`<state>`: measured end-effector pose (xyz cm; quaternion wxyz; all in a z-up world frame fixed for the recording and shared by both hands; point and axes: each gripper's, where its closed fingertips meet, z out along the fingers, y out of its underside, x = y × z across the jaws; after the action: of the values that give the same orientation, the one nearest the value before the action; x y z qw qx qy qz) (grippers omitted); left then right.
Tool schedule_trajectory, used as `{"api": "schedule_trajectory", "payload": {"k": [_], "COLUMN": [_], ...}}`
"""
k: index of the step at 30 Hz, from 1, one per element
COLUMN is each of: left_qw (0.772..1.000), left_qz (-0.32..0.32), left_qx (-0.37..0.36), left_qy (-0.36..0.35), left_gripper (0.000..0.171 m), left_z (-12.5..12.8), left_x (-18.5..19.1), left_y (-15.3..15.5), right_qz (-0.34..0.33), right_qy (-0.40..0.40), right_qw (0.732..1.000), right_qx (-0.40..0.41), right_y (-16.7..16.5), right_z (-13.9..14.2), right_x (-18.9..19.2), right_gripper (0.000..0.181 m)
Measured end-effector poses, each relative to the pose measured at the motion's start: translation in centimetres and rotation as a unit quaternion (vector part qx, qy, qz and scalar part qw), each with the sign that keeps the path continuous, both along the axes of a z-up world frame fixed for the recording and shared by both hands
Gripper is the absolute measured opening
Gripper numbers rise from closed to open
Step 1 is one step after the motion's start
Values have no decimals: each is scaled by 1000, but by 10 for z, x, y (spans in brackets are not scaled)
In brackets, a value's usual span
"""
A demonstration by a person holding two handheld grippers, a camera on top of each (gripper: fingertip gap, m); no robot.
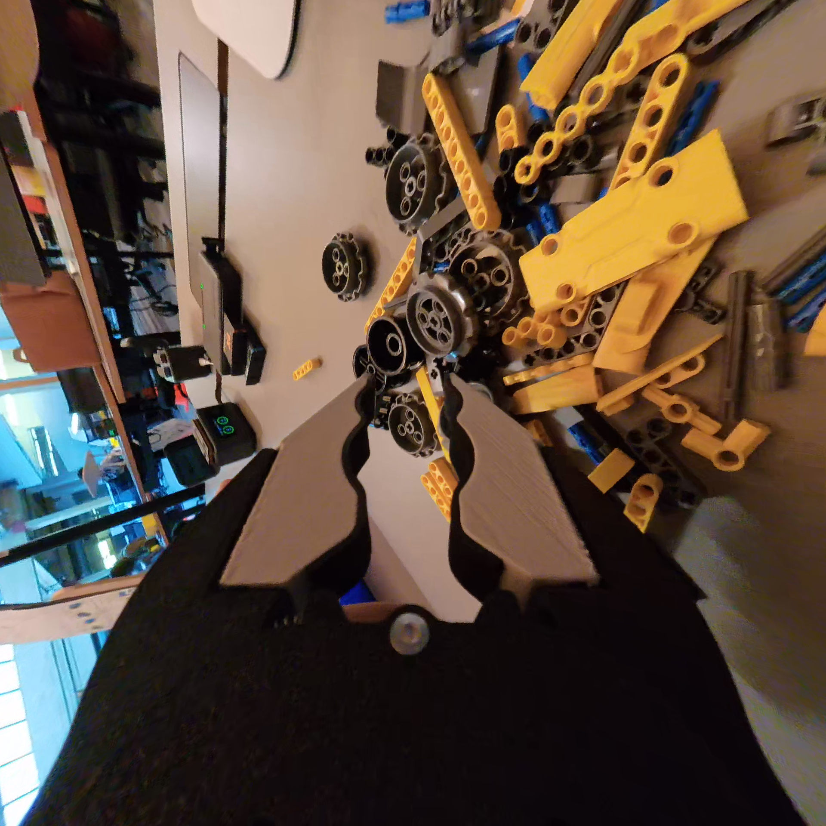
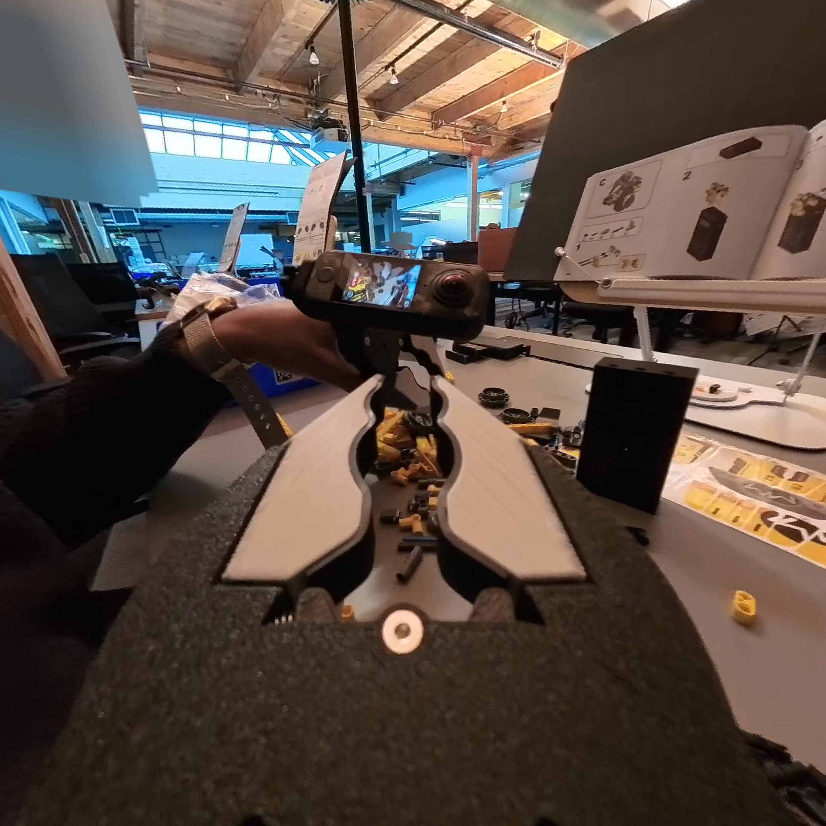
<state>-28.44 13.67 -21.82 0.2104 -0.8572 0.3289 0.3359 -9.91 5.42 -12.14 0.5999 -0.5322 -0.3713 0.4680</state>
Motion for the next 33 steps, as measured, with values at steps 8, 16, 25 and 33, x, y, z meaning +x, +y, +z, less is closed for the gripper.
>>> {"api": "schedule_trajectory", "payload": {"k": [8,16,25,33], "left_qw": [1000,998,981,944], "left_qz": [-4,25,26,-3], "left_qx": [20,48,178,265], "left_qy": [-19,-16,-72,-196], "left_gripper": [29,26,0,0], "left_z": [0,7,33,61], "left_x": [-2,-15,-16,-1], "left_y": [6,7,32,42], "right_qz": [-10,-7,-35,-3], "right_qy": [-23,-38,-71,-70], "right_qw": [1000,999,996,994], "right_qx": [6,16,34,88], "right_y": [2,0,2,-20], "right_z": [-5,-8,-15,-10], "right_x": [-5,-9,-12,-21], "right_gripper": [18,18,18,0]}}
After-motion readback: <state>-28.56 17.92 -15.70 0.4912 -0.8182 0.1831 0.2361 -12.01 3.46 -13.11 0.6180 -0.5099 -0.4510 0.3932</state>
